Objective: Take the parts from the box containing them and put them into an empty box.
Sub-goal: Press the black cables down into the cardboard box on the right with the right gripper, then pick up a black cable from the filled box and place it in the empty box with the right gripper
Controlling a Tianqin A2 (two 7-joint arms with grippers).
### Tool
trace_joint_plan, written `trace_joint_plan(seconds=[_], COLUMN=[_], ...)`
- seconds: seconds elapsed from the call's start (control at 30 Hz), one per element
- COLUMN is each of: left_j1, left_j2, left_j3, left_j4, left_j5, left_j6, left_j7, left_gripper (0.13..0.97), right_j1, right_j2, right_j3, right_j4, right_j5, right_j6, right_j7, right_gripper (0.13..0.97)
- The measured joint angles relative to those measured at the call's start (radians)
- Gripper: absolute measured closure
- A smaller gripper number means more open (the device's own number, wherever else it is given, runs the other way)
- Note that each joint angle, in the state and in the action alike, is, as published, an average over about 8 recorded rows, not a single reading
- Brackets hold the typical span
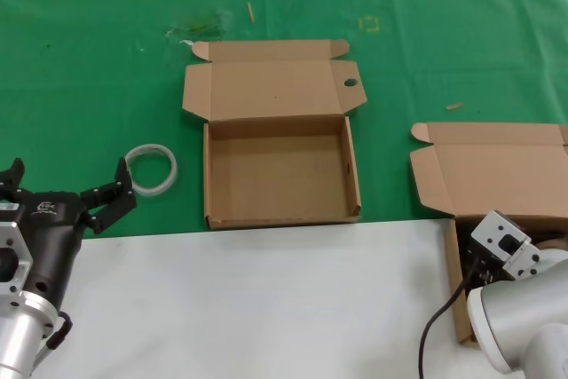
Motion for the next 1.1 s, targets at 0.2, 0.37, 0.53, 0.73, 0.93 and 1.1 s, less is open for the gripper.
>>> trace_joint_plan(seconds=[0.2, 0.37, 0.53, 0.73, 0.93, 1.1], left_j1=[0.000, 0.000, 0.000, 0.000, 0.000, 0.000], left_j2=[0.000, 0.000, 0.000, 0.000, 0.000, 0.000], left_j3=[0.000, 0.000, 0.000, 0.000, 0.000, 0.000], left_j4=[0.000, 0.000, 0.000, 0.000, 0.000, 0.000], left_j5=[0.000, 0.000, 0.000, 0.000, 0.000, 0.000], left_j6=[0.000, 0.000, 0.000, 0.000, 0.000, 0.000], left_j7=[0.000, 0.000, 0.000, 0.000, 0.000, 0.000], left_gripper=[0.132, 0.132, 0.132, 0.132, 0.132, 0.132], right_j1=[-0.006, -0.015, -0.027, -0.042, -0.045, -0.039], right_j2=[0.000, 0.000, 0.000, 0.000, 0.000, 0.000], right_j3=[0.000, 0.000, 0.000, 0.002, -0.011, -0.036], right_j4=[0.009, 0.022, 0.037, 0.067, 0.108, 0.154], right_j5=[0.014, 0.023, 0.033, 0.050, 0.056, 0.046], right_j6=[0.003, 0.009, 0.015, 0.027, 0.047, 0.073], right_j7=[0.008, 0.013, 0.019, 0.026, 0.026, 0.020], right_gripper=[0.415, 0.550, 0.653, 0.784, 0.850, 0.894])
